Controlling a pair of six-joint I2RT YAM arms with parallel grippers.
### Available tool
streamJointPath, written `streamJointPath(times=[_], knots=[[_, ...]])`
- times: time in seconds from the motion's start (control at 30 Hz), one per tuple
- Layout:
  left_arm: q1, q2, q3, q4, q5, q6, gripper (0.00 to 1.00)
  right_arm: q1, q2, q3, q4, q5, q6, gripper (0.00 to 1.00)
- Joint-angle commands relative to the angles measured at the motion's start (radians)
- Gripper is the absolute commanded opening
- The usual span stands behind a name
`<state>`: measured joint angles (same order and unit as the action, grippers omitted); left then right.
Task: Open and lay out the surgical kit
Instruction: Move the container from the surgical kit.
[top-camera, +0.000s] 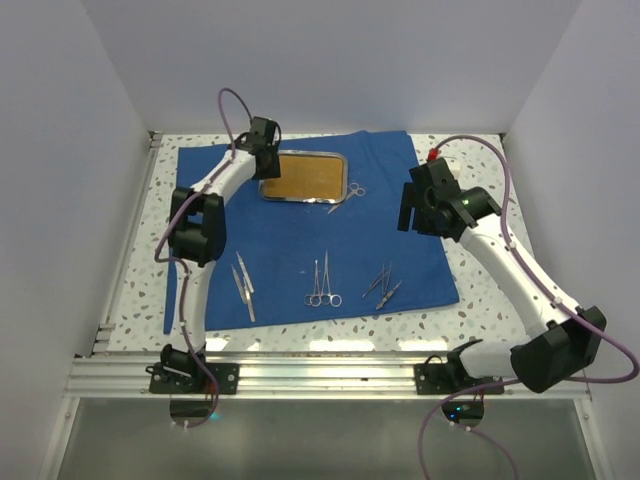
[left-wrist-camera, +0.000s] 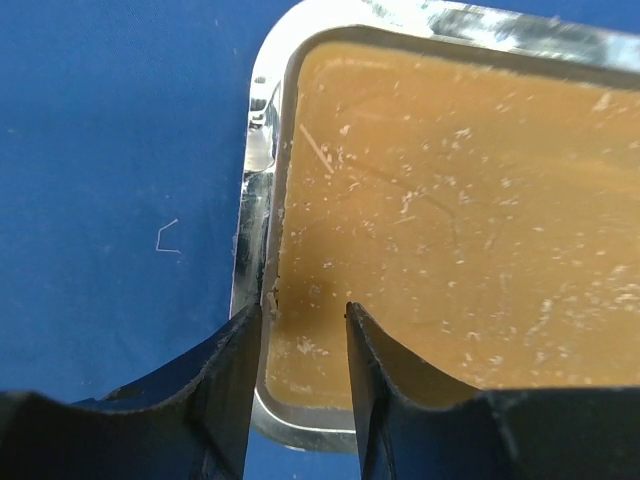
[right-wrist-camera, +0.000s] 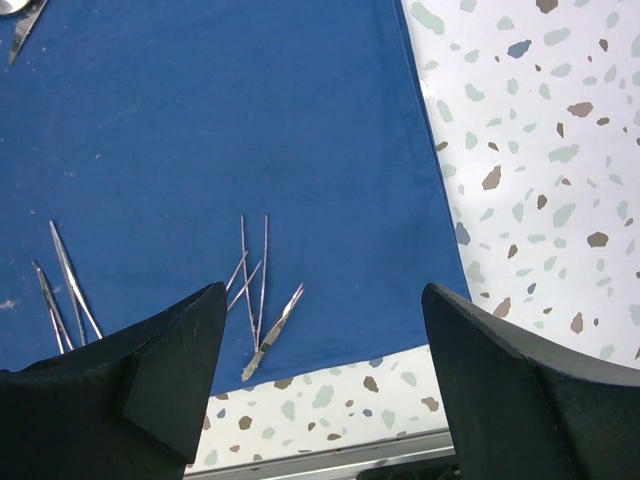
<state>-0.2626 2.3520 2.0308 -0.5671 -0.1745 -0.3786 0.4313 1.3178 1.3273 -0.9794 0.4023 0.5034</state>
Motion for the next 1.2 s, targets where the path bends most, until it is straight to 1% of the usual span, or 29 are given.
streamJointPath(times=[0.0,0.27,0.5,0.6,0.7,0.77,0.9,1.0,1.1,1.17], knots=[[0.02,0.01,0.022,0.015,0.018,0.052,0.43,-0.002,0.021,0.05,0.013,0.004,-0.005,0.83],[0.04,0.001,0.008,0.036,-0.019,0.102,0.42,-0.002,0.041,0.02,0.034,-0.013,0.011,0.83],[0.083,0.015,-0.015,0.033,0.023,0.095,0.41,0.0,0.061,0.024,0.048,-0.023,0.021,0.82],[0.083,0.029,-0.037,0.033,0.055,0.093,0.39,-0.002,0.067,0.024,0.051,-0.026,0.023,0.83],[0.082,0.038,-0.056,0.032,0.078,0.095,0.33,-0.002,0.067,0.026,0.053,-0.028,0.023,0.83],[0.083,0.035,-0.069,0.039,0.092,0.098,0.33,-0.002,0.069,0.027,0.054,-0.028,0.024,0.82],[0.077,-0.002,-0.107,0.078,0.156,0.104,0.34,0.0,0.067,0.016,0.059,-0.033,0.03,0.83],[0.072,0.0,-0.092,0.081,0.197,0.106,0.41,-0.002,0.066,0.01,0.059,-0.039,0.032,0.83],[0.065,0.013,-0.07,0.061,0.184,0.106,0.41,-0.002,0.057,0.007,0.058,-0.037,0.032,0.82],[0.062,0.016,-0.072,0.052,0.178,0.109,0.38,-0.002,0.052,0.003,0.056,-0.031,0.03,0.82]])
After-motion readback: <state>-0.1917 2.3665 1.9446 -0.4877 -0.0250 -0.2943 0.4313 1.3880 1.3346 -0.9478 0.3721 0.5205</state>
